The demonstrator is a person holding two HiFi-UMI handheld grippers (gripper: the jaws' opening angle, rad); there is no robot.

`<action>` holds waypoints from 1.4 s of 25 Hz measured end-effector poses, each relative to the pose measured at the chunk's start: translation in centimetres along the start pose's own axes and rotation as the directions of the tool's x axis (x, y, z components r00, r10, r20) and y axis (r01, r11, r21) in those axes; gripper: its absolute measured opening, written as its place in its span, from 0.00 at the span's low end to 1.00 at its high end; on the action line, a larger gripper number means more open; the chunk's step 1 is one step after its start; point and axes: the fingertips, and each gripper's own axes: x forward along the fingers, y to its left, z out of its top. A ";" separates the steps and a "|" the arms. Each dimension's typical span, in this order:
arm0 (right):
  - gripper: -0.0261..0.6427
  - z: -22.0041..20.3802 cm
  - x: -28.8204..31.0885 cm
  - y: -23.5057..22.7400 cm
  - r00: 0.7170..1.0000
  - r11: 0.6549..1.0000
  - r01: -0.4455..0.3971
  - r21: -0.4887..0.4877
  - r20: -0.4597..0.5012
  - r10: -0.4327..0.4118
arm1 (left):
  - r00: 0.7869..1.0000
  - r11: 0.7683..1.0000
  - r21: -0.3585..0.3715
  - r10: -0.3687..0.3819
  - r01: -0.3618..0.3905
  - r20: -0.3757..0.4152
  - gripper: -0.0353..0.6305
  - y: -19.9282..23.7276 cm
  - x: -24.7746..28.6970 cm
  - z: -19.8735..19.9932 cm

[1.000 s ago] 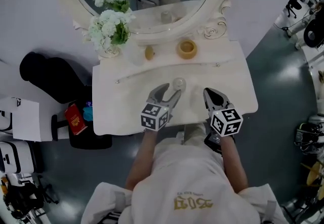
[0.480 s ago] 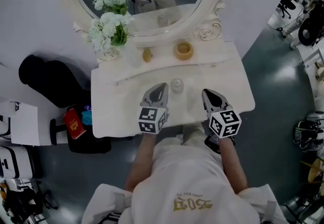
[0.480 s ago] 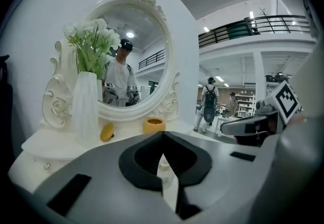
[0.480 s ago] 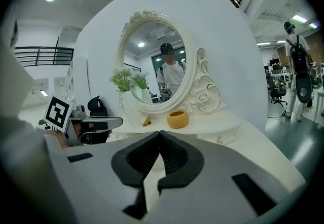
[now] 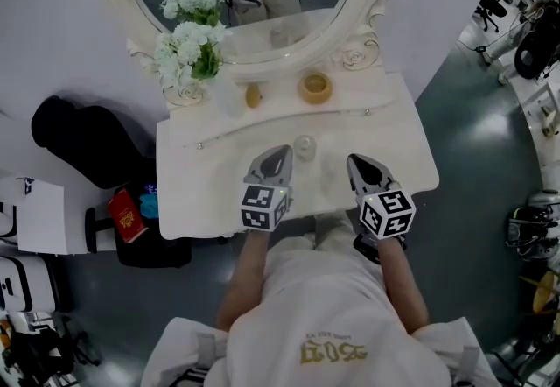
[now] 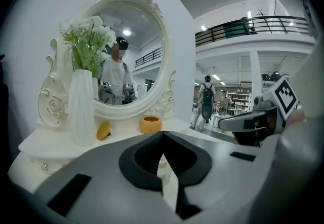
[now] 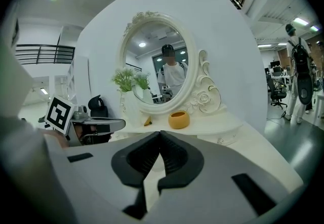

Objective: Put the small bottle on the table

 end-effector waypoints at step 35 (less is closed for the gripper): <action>0.06 0.0 0.8 -0.3 1.000 0.999 -0.024 0.029 0.005 0.024 | 0.999 0.999 -0.028 -0.023 0.023 -0.031 0.08 0.6 0.8 -1.2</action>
